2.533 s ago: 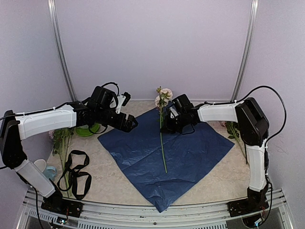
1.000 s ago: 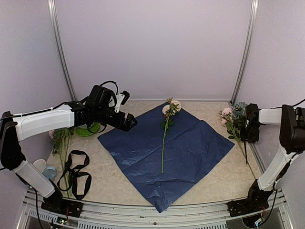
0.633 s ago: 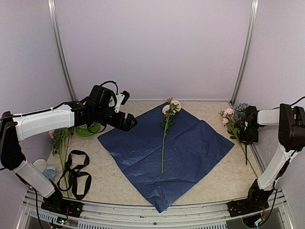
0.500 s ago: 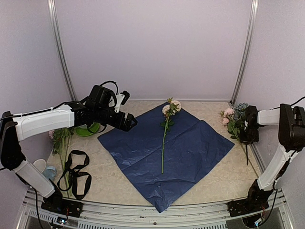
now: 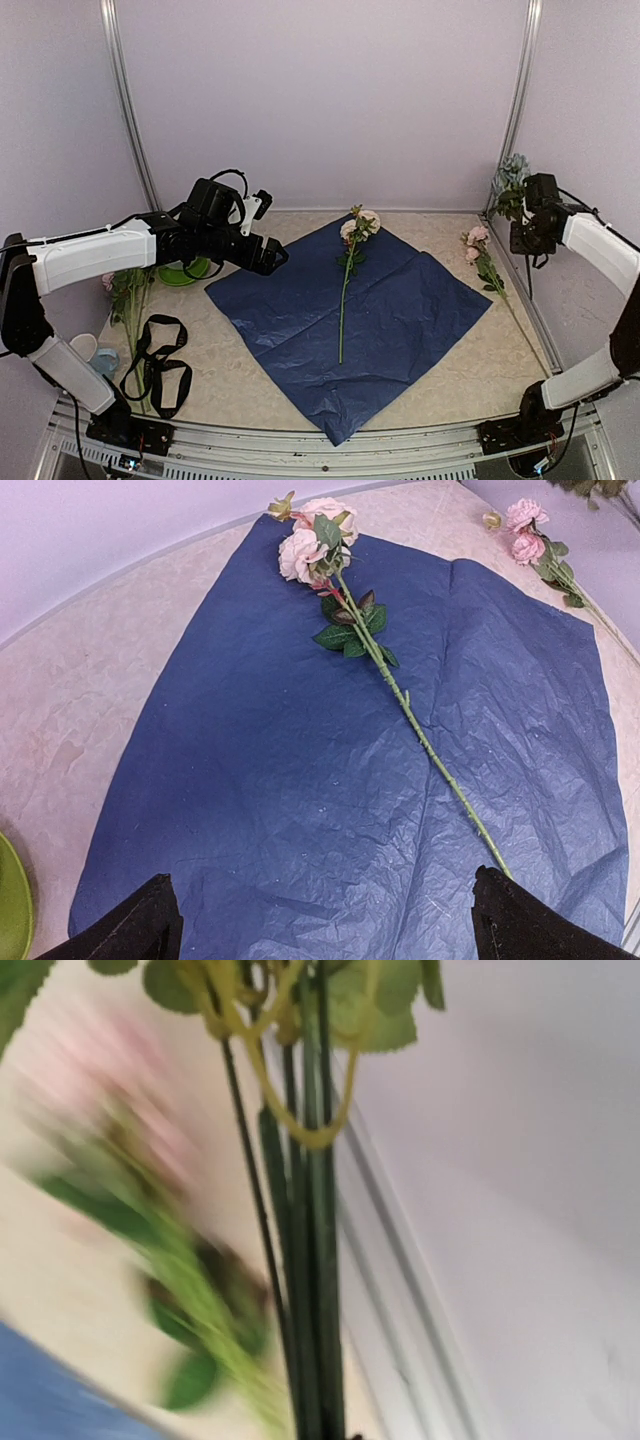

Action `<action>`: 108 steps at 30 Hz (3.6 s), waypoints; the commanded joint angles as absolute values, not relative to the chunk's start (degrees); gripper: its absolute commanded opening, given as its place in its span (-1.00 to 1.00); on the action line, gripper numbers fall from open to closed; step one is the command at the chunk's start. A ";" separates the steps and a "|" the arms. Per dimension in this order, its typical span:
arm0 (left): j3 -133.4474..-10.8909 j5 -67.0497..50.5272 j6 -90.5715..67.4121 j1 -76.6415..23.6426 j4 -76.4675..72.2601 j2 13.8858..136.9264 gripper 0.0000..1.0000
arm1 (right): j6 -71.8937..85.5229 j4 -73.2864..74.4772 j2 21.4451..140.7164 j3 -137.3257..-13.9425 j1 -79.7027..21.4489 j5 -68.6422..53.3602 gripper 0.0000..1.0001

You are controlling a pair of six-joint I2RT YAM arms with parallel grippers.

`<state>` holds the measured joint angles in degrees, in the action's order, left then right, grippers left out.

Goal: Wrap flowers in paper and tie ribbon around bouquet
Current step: Pick up the fake flower from the corner of the board, then place the fake flower on the flattened wrapping paper, then pick up the fake flower from the corner of the board, then place the fake flower on the flattened wrapping paper.

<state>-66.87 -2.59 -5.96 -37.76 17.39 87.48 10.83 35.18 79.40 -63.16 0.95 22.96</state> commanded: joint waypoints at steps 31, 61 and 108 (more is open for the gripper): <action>-63.58 -23.22 -12.60 -33.97 9.61 89.25 0.95 | 57.86 -12.82 113.26 -69.60 -43.82 -6.75 -1.00; -64.07 -19.88 -10.91 -34.00 11.07 87.55 0.96 | 24.40 42.54 90.26 -64.56 -11.50 13.28 1.00; -64.35 -18.82 -10.50 -33.99 12.00 88.72 0.97 | 24.72 26.73 82.29 -68.05 -20.59 10.00 -1.00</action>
<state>-62.39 -19.03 -11.25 -34.06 11.79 88.88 13.67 37.06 88.31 -70.74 -9.76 19.55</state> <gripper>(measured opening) 0.983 0.045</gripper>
